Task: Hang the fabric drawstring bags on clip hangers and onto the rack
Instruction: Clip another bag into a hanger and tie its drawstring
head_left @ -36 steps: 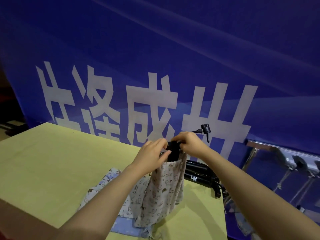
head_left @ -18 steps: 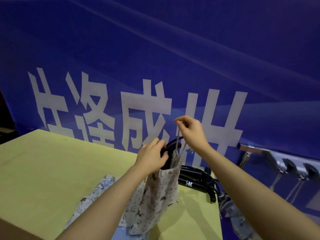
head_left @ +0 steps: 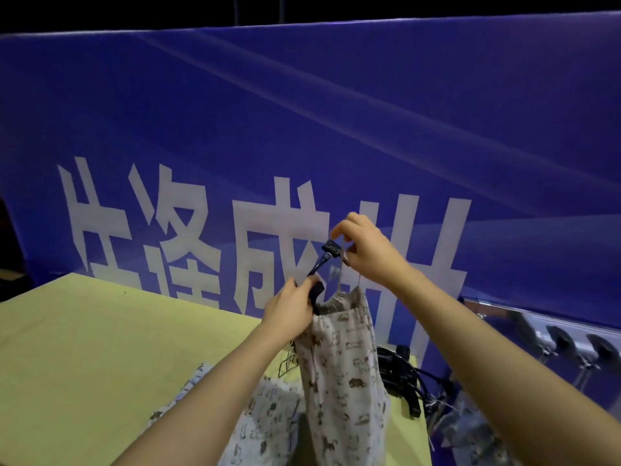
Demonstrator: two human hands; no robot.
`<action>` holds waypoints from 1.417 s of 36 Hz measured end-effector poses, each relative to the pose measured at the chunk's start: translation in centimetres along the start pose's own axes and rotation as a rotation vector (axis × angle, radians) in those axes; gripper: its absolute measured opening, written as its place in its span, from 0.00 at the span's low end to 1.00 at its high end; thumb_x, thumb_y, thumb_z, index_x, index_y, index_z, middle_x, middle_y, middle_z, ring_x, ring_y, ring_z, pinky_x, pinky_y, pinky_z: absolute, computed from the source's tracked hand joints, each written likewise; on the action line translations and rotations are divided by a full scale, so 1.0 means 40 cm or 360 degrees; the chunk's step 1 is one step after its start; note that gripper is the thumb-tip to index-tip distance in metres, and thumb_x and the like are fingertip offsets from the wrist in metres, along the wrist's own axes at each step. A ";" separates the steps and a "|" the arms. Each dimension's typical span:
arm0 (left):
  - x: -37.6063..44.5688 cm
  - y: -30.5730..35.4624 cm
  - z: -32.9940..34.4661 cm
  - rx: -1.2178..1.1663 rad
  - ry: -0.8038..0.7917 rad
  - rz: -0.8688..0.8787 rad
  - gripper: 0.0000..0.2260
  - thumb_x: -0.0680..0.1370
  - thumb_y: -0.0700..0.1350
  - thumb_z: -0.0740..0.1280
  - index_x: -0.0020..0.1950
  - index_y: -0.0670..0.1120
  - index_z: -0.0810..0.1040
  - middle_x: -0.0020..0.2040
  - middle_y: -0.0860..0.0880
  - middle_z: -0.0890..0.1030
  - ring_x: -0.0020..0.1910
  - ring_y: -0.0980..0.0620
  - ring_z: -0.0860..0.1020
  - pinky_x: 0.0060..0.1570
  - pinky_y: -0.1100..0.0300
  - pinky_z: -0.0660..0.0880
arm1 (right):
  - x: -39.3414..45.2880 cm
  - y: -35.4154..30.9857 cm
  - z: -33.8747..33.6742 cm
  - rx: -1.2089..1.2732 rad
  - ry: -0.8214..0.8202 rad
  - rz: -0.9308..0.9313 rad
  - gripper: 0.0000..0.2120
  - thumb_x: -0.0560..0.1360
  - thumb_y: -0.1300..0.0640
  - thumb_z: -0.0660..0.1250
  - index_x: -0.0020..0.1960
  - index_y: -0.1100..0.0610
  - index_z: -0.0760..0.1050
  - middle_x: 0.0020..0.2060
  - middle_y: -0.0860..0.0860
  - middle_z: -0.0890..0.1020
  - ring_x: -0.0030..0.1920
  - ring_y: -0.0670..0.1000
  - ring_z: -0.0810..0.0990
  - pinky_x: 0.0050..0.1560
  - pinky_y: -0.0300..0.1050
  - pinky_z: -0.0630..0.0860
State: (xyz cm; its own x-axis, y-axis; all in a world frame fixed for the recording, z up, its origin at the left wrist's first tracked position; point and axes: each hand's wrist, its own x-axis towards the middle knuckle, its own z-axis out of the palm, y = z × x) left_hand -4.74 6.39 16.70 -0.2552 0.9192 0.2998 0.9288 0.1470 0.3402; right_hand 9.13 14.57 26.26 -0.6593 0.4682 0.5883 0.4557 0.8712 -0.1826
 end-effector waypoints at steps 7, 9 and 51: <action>-0.004 0.035 0.008 0.0001 0.0054 0.0093 0.19 0.80 0.41 0.56 0.70 0.54 0.62 0.55 0.46 0.67 0.43 0.41 0.75 0.37 0.52 0.71 | -0.014 0.007 0.014 0.0408 0.0511 0.0488 0.08 0.79 0.62 0.60 0.54 0.62 0.76 0.45 0.53 0.75 0.43 0.52 0.75 0.43 0.40 0.70; -0.001 0.041 0.011 -0.0010 0.0044 0.0123 0.20 0.79 0.42 0.56 0.70 0.54 0.62 0.55 0.47 0.67 0.43 0.42 0.75 0.38 0.51 0.73 | -0.017 0.008 0.025 0.0685 0.0468 0.0756 0.09 0.79 0.54 0.63 0.45 0.59 0.75 0.38 0.56 0.80 0.37 0.54 0.81 0.40 0.46 0.78; -0.036 0.064 0.054 -0.0046 -0.0025 -0.0102 0.22 0.74 0.67 0.60 0.56 0.53 0.79 0.57 0.49 0.71 0.59 0.47 0.71 0.60 0.53 0.63 | -0.020 -0.061 0.057 0.0286 0.0357 0.0262 0.24 0.71 0.63 0.71 0.28 0.47 0.60 0.29 0.43 0.65 0.30 0.43 0.65 0.32 0.40 0.66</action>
State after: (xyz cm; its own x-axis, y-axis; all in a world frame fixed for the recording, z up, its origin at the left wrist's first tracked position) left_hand -1.40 6.25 15.21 -0.3094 0.9139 0.2627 0.9026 0.1953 0.3837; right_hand 7.20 12.41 24.45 -0.4283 0.5781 0.6945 0.4194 0.8080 -0.4139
